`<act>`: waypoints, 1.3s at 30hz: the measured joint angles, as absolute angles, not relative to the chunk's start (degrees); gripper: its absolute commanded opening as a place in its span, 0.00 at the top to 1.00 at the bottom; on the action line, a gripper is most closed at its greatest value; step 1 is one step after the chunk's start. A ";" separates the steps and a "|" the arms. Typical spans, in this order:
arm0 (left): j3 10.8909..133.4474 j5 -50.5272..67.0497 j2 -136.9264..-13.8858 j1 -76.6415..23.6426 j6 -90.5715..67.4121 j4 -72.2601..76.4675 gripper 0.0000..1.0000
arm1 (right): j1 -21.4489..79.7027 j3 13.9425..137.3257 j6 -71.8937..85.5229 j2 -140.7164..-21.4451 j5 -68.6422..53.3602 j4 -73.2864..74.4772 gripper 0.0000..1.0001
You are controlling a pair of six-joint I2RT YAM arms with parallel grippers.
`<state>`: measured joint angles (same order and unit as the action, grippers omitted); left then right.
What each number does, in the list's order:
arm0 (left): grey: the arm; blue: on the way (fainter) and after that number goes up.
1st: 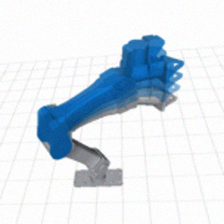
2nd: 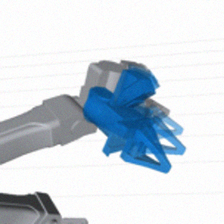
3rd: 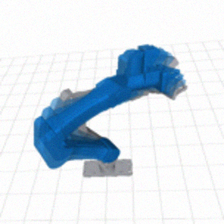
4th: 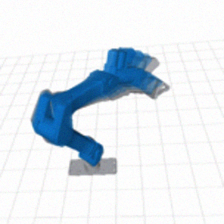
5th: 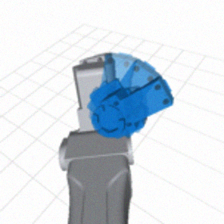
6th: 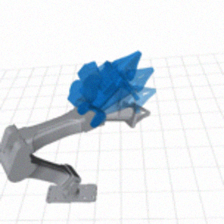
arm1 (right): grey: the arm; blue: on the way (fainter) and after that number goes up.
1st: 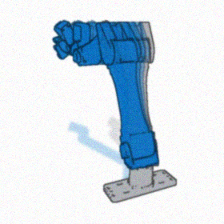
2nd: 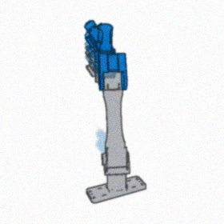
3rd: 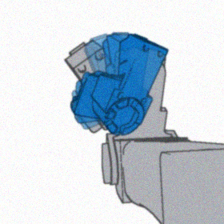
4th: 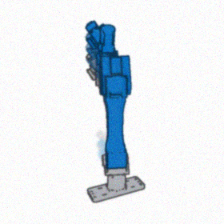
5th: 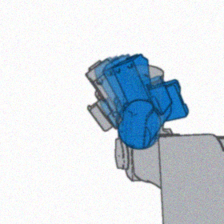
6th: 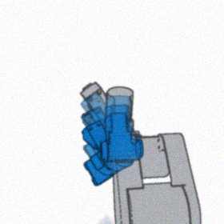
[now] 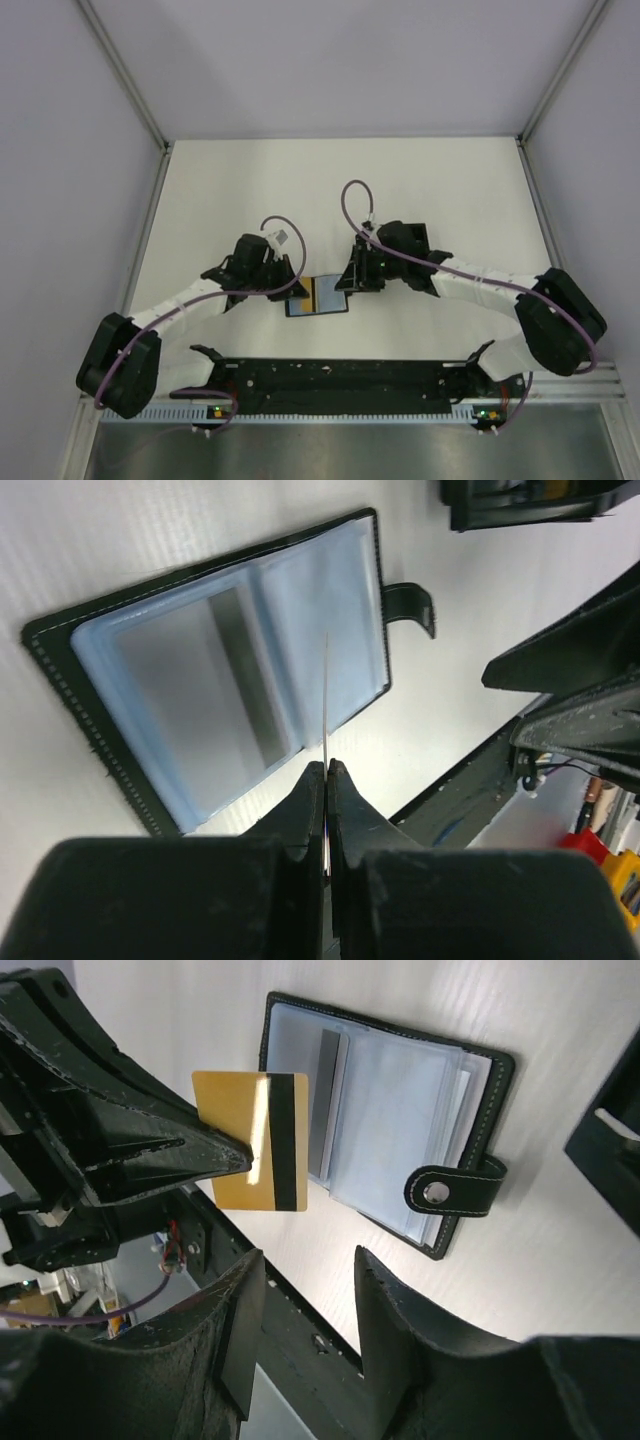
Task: Put the credit cards into the card holder
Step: Insert the credit card into the card holder.
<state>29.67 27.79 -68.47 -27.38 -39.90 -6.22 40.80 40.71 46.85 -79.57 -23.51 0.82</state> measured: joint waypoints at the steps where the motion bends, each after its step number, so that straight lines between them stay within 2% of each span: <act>1: 30.04 26.81 -68.47 -27.38 -39.11 -8.12 1.00 | 41.91 41.56 46.48 -80.88 -23.05 1.43 0.60; 10: 30.55 23.03 -68.53 -27.38 -37.45 -11.92 1.00 | 44.82 46.02 44.95 -87.57 -19.42 3.05 0.60; 22: 29.26 22.44 -72.49 -27.05 -38.92 -5.21 1.00 | 44.84 47.07 43.99 -92.47 -17.58 3.03 0.61; 39: 22.04 27.05 -76.16 -26.39 -45.06 13.78 1.00 | 44.86 48.58 43.46 -96.16 -15.16 4.75 0.62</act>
<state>22.04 27.05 -76.16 -26.39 -45.06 13.78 44.86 48.58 43.46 -96.16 -15.16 4.75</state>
